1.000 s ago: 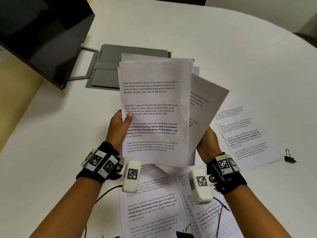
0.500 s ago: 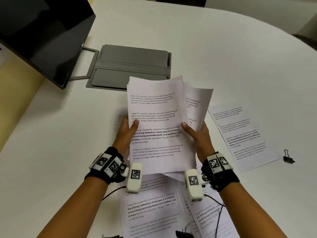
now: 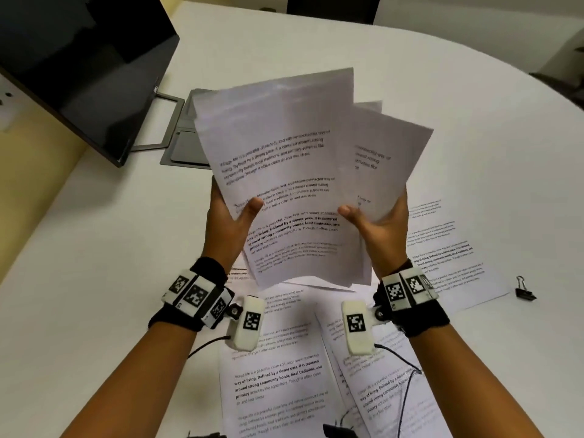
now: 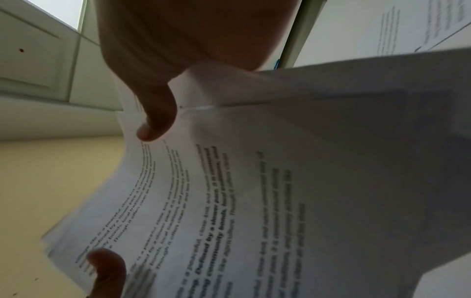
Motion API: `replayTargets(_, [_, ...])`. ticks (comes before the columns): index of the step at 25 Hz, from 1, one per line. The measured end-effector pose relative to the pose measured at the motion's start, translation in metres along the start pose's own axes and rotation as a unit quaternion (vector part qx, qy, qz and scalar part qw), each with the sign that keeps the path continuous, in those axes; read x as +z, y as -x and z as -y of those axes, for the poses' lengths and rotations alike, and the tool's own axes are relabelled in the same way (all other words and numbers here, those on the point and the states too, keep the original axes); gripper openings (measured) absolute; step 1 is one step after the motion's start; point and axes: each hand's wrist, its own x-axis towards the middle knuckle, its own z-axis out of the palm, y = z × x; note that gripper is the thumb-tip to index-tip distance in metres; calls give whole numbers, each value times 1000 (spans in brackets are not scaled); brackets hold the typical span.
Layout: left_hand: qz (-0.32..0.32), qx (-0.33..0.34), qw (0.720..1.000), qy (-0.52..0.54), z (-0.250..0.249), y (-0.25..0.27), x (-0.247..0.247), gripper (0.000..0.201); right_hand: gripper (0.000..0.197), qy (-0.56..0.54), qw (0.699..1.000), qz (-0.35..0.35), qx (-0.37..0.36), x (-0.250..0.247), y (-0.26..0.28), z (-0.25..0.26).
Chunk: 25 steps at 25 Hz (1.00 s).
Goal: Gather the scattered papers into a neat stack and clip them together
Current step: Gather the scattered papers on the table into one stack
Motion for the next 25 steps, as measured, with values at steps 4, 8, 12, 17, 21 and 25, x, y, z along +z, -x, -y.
replayTargets(4, [-20,7,999,50,-5,8,3,107,87,-22,1000,0,-12,3,12,-3])
replayTargets(8, [-12,16,998,58,-11,12,4,106,79,-36,999,2,-10,1,22,-6])
replayTargets(12, [27,69,994,81,-19,10,4,78,62,-44,999,-3,-15,2,24,3])
replayTargets(17, [15,121,986,118,-37,15,6,69,32,-80,994,5,-70,-2,32,21])
replayTargets(21, [22,104,986,132,-29,24,-4,81,44,-63,994,42,-76,-13,43,17])
replayTargets(25, [45,3,997,58,0,41,-3,65,53,-51,996,55,46,-16,55,-19])
